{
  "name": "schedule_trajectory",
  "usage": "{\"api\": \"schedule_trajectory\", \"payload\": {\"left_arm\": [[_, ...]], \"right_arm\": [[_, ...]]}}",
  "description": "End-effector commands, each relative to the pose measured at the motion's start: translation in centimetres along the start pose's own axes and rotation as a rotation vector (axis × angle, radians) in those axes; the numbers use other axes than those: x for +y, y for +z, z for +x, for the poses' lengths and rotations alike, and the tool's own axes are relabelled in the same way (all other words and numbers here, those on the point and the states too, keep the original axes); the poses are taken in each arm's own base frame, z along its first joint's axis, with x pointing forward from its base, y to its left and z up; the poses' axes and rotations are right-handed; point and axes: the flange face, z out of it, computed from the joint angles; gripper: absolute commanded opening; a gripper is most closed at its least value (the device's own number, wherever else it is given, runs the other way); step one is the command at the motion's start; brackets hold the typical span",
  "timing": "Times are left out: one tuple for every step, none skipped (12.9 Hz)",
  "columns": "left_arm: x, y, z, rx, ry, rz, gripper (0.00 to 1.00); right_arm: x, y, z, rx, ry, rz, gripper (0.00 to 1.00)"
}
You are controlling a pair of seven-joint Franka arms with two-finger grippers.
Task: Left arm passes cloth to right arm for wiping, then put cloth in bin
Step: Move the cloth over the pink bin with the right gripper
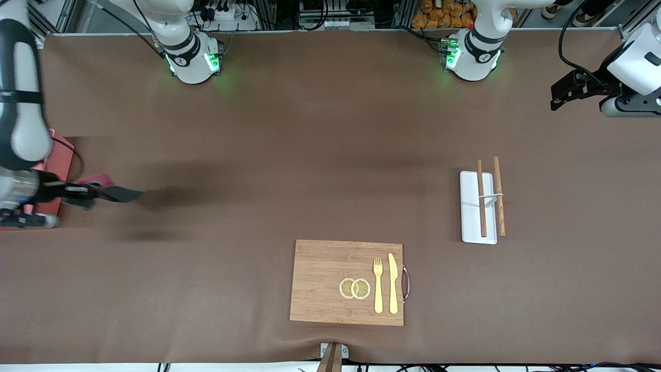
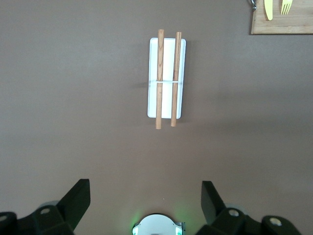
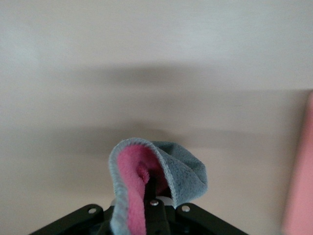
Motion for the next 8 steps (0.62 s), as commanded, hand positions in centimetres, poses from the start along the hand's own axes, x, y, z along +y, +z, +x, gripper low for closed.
{"api": "schedule_trajectory", "payload": {"left_arm": [[0.1, -0.3, -0.2, 0.013, -0.014, 0.005, 1.0], [0.1, -0.2, -0.1, 0.012, -0.014, 0.005, 1.0], [0.0, -0.2, -0.1, 0.011, -0.016, 0.005, 1.0], [0.0, -0.2, -0.1, 0.011, -0.016, 0.005, 1.0], [-0.1, -0.2, 0.0, 0.016, -0.017, 0.005, 1.0], [-0.1, -0.2, 0.0, 0.019, -0.017, 0.005, 1.0], [-0.1, -0.1, 0.1, 0.018, -0.017, 0.005, 1.0], [-0.1, -0.1, 0.1, 0.016, -0.017, 0.005, 1.0]], "right_arm": [[7.5, -4.9, -4.8, 0.009, -0.15, -0.023, 0.0], [11.2, -6.8, -6.7, 0.01, -0.199, -0.065, 0.0], [14.2, -7.9, -8.3, 0.002, -0.255, -0.115, 0.0], [17.3, -7.7, -9.0, 0.005, -0.315, -0.155, 0.0], [20.1, -6.9, -9.4, 0.027, -0.369, -0.19, 0.0], [23.0, -5.1, -10.2, 0.048, -0.389, -0.212, 0.0], [25.6, -2.1, -10.6, 0.056, -0.399, -0.209, 0.0], [27.5, 1.6, -10.5, 0.061, -0.408, -0.186, 0.0]]}}
